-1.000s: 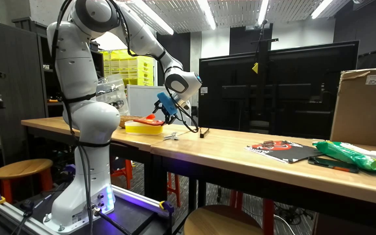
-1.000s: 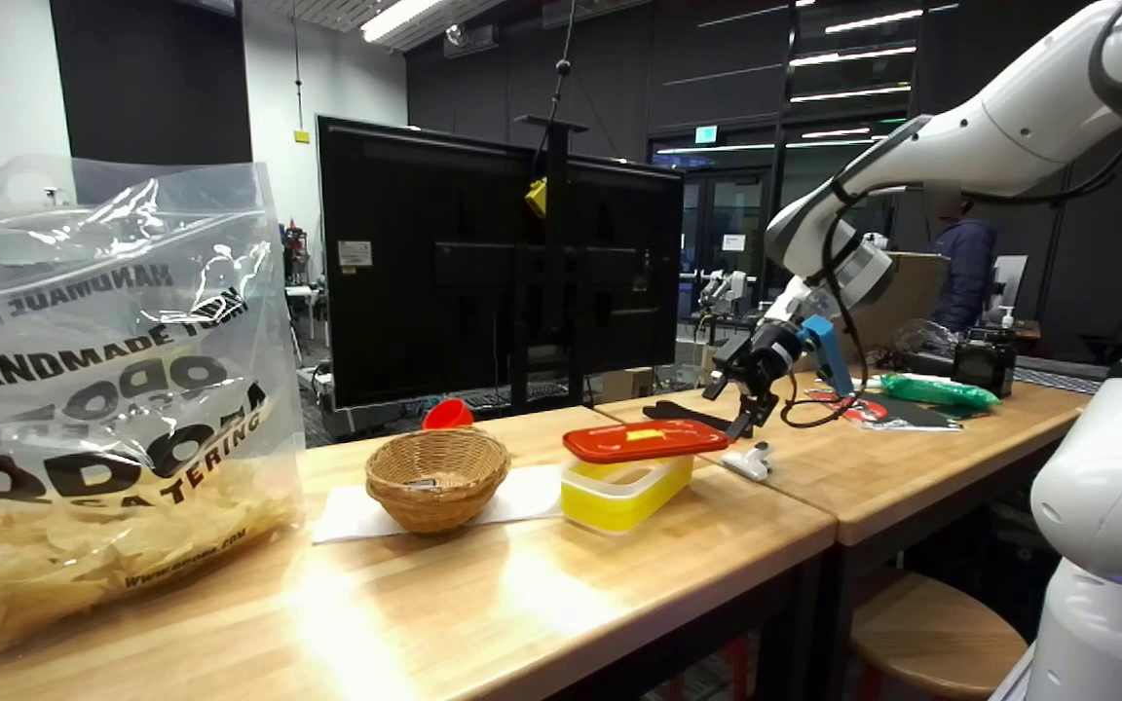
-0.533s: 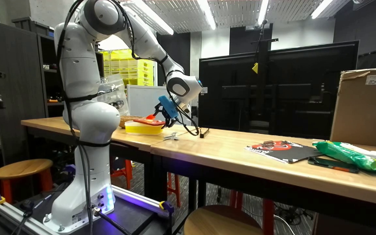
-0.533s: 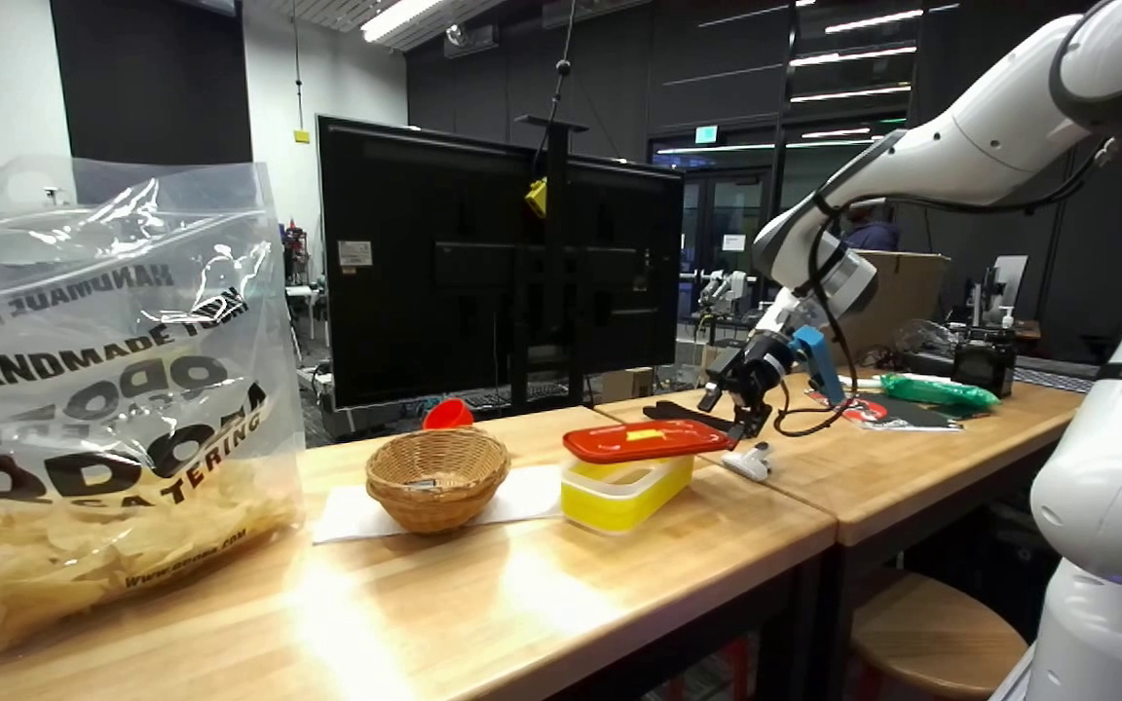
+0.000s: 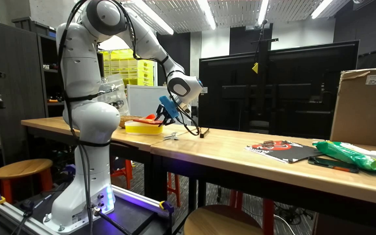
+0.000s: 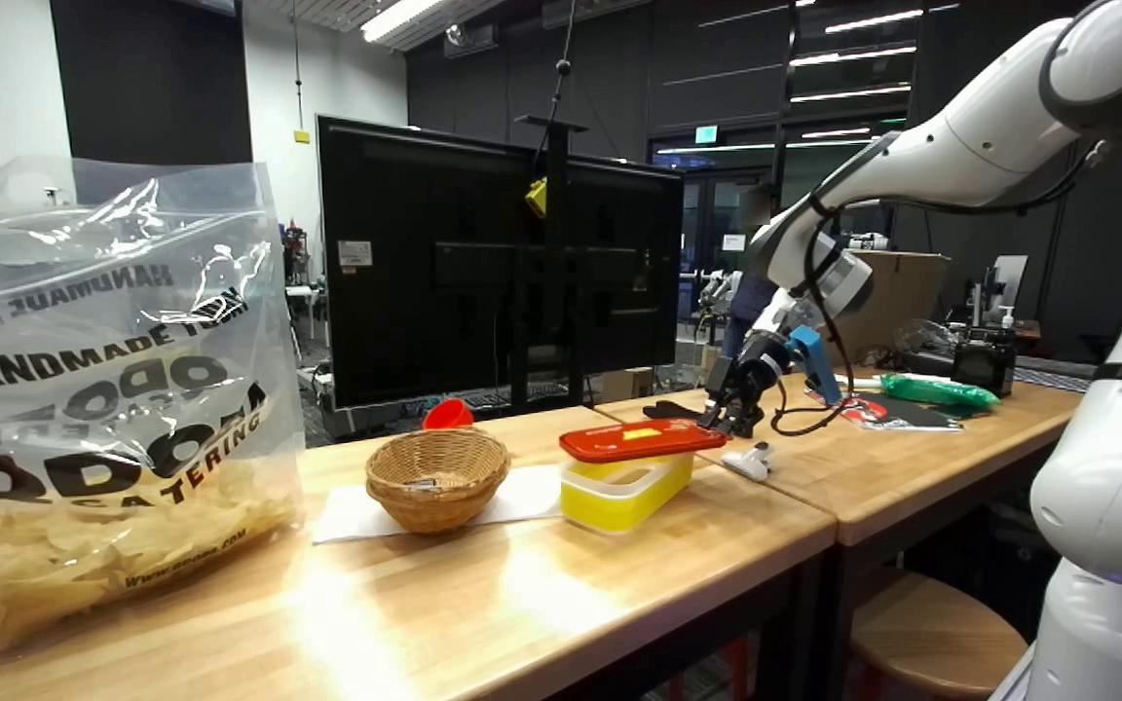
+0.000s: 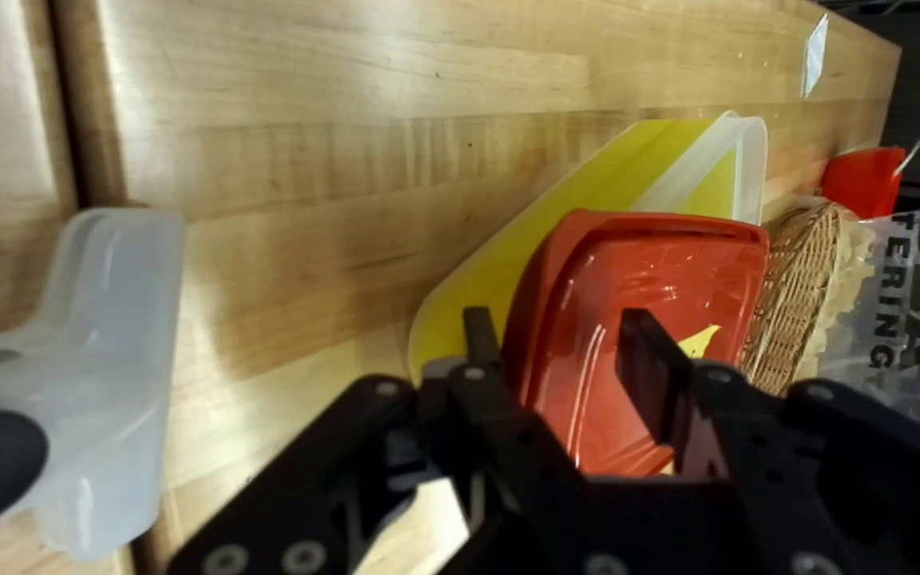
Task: Pick up the red lunch box lid and put it fully on the table
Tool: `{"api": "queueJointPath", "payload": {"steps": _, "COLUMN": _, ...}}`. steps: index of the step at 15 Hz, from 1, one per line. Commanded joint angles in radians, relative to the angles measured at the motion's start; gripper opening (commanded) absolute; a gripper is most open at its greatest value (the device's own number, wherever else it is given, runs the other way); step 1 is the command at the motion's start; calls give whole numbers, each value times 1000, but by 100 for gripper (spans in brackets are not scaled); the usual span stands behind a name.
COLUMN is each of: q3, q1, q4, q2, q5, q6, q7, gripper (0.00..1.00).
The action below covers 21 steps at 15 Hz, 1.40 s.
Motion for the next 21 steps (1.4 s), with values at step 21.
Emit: {"api": "queueJointPath", "payload": {"steps": 21, "q3": -51, "q1": -74, "q4": 167, "q2": -6, "q5": 198, "q6": -138, "q7": -97, "gripper": 5}}
